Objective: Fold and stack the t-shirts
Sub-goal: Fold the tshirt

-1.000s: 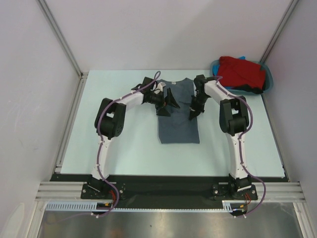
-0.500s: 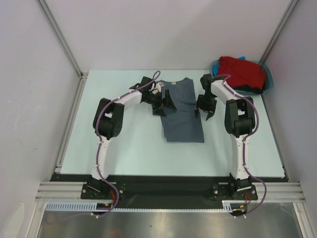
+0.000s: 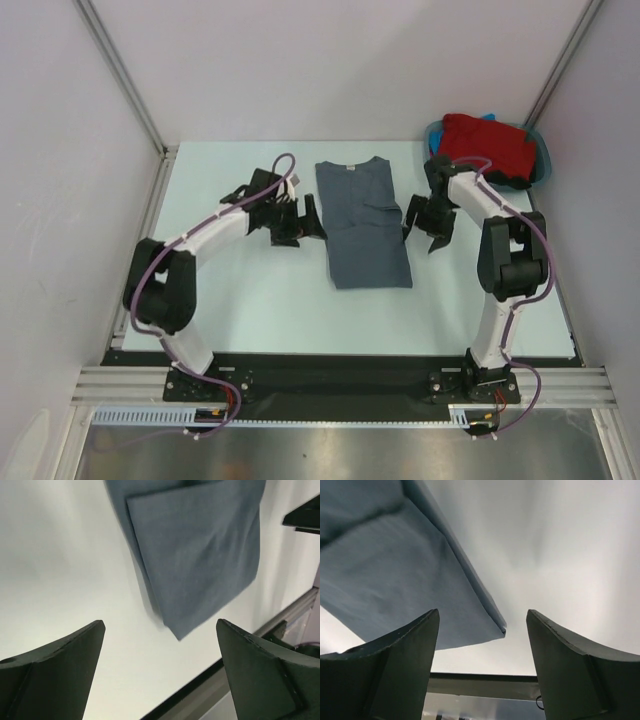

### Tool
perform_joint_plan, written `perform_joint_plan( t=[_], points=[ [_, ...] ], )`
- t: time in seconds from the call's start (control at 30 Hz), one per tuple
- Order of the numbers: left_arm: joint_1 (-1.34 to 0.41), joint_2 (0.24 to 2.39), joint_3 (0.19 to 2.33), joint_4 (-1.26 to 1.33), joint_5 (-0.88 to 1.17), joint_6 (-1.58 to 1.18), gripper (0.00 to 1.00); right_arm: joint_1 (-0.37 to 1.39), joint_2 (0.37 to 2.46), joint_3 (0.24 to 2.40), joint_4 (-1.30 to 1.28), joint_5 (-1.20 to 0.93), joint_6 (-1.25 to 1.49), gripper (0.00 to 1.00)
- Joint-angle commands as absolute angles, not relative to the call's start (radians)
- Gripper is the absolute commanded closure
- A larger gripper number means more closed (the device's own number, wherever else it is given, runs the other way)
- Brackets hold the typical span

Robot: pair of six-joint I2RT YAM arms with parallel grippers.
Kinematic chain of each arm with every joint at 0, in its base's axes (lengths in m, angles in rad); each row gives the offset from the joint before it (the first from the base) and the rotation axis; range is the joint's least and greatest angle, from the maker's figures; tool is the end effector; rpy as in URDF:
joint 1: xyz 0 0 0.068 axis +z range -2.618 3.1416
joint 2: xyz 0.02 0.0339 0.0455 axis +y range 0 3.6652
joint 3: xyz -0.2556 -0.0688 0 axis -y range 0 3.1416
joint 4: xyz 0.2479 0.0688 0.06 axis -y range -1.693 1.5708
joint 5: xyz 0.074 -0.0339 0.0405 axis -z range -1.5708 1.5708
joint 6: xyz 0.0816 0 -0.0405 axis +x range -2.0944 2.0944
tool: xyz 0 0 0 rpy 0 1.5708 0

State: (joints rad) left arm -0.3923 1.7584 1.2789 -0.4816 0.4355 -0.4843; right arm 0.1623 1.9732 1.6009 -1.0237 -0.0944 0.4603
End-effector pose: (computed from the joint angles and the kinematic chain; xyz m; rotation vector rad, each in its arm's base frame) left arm 0.3565 -0.1847 0.1822 0.0621 2.6405 -0.8797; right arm 0.3933 0.0722 0.1615 0.4326 2.9652 0.2152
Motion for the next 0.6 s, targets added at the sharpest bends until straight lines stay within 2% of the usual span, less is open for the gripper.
perform_joint_plan(
  t=[0.0,0.1,0.23,0.57],
  points=[
    [-0.393,1.640,1.149,-0.337,0.475,-0.563,0.00,0.166,1.913,1.461,-0.973,-0.198,0.471,0.23],
    [-0.393,1.611,0.978,-0.162,0.621,-0.647,0.00,0.164,1.890,1.378,-0.911,-0.248,0.492,0.23],
    [-0.396,1.589,0.807,-0.005,0.661,-0.742,0.00,0.164,1.856,1.283,-0.855,-0.294,0.521,0.22],
    [-0.408,1.690,0.595,0.579,0.782,-1.006,0.00,0.155,1.783,1.088,-0.697,-0.356,0.592,0.22]
  ],
)
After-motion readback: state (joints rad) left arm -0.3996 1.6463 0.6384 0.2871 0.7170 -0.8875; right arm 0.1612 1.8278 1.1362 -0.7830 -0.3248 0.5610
